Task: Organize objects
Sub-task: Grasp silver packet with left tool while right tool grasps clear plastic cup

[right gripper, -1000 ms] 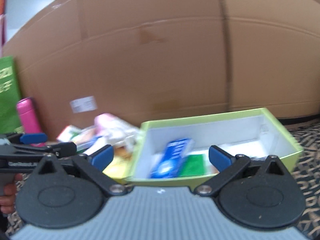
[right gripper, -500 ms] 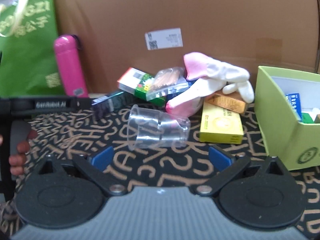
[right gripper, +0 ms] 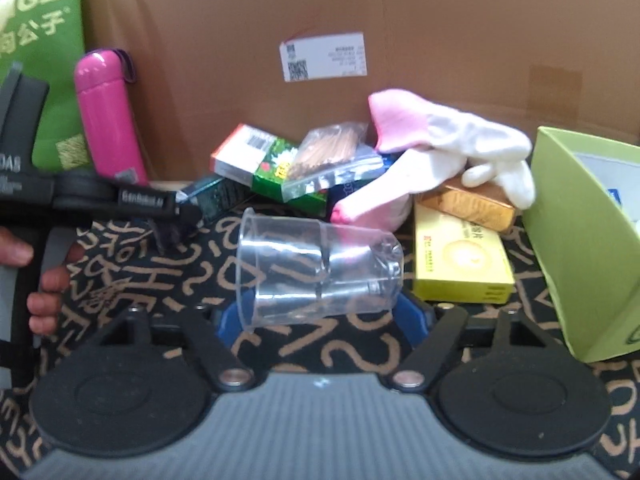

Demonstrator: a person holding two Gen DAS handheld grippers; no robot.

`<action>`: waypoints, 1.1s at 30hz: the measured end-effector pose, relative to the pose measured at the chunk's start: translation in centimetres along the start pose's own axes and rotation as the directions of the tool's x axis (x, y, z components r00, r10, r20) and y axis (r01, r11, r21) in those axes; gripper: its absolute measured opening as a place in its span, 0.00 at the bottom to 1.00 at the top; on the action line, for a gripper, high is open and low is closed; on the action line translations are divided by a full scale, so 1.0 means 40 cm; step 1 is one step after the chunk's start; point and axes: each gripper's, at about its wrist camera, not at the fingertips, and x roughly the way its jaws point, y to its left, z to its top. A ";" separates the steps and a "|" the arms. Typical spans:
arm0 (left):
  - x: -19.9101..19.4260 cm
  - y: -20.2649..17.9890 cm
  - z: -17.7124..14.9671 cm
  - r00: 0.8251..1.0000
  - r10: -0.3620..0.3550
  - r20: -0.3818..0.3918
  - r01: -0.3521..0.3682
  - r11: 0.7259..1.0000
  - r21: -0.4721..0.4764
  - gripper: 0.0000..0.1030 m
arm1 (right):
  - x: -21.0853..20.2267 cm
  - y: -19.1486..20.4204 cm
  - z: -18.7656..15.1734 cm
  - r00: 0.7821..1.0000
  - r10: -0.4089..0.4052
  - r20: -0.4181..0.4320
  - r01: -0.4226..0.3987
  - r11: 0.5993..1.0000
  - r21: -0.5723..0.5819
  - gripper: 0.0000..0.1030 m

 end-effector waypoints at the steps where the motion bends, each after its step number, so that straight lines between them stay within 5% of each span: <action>1: -0.018 -0.005 -0.014 1.000 -0.001 -0.007 0.001 1.000 0.002 0.22 | -0.017 -0.005 -0.005 1.000 0.007 -0.001 -0.007 1.000 -0.002 0.74; 6: -0.120 -0.018 -0.098 0.997 -0.080 -0.018 0.081 0.997 0.003 0.22 | -0.098 -0.029 -0.039 0.999 0.045 -0.013 -0.046 0.998 -0.030 0.74; 8: -0.138 -0.016 -0.116 0.998 -0.060 -0.007 0.060 0.998 -0.026 0.22 | -0.107 -0.035 -0.047 0.998 0.054 -0.025 -0.055 0.998 -0.033 0.74; 12: -0.105 -0.026 -0.098 1.000 0.025 0.004 -0.025 0.999 -0.043 0.59 | -0.088 -0.028 -0.061 0.998 0.041 -0.056 -0.044 0.998 -0.045 0.76; 20: -0.024 -0.036 -0.025 0.995 0.103 0.001 -0.103 0.994 -0.032 0.59 | -0.077 -0.036 -0.065 0.998 0.050 -0.039 -0.051 0.998 -0.023 0.81; 23: -0.005 -0.034 -0.024 0.996 0.086 -0.024 -0.087 0.996 -0.027 0.45 | -0.072 -0.043 -0.063 0.998 0.049 -0.038 -0.050 0.999 -0.021 0.74; 25: -0.016 -0.040 -0.030 0.996 0.079 -0.026 -0.079 0.997 0.006 0.22 | -0.075 -0.050 -0.065 0.997 0.066 -0.040 -0.067 0.998 -0.008 0.73; 33: -0.143 -0.050 -0.085 0.998 -0.028 -0.062 0.027 1.000 -0.012 0.22 | -0.178 -0.085 -0.048 0.991 0.120 0.057 -0.120 0.993 -0.012 0.73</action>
